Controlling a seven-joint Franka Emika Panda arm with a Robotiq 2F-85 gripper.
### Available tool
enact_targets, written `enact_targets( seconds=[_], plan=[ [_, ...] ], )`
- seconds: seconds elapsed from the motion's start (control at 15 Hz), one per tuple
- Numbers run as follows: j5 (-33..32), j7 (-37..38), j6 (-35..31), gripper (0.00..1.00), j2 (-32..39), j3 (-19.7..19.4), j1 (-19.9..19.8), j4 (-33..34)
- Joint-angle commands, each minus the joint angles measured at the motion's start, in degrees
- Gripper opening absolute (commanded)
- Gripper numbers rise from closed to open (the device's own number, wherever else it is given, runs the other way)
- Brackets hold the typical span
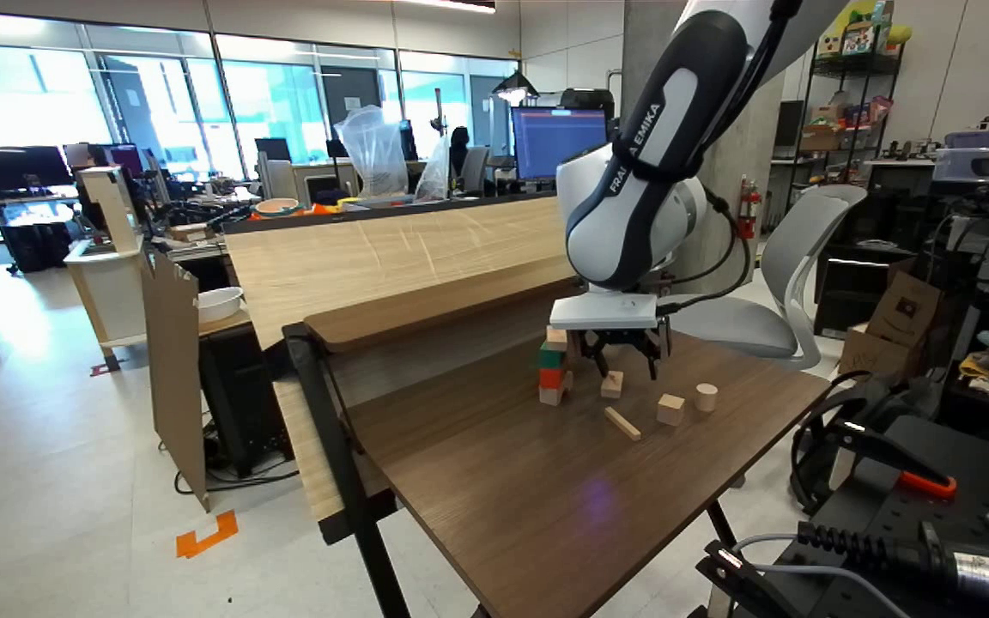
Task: Pick up the rectangle block from the table and put it on top of the tower toy blocks
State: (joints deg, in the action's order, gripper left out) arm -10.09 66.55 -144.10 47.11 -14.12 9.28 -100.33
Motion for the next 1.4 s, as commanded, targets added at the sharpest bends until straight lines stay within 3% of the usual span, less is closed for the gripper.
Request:
enact_targets(
  seconds=[0.0,0.13,0.87,1.33],
  plan=[
    [-1.78,-0.42,-2.44,0.89,0.26,-1.76,1.25,-1.29],
    [-2.03,-0.06,-2.5,1.0,0.33,-1.81,1.22,-0.98],
    [-0.99,0.26,-2.06,1.0,1.14,-1.3,1.02,1.91],
    [0.4,-3.29,-2.68,1.0,0.84,0.62,-0.54,1.7]
  ],
)
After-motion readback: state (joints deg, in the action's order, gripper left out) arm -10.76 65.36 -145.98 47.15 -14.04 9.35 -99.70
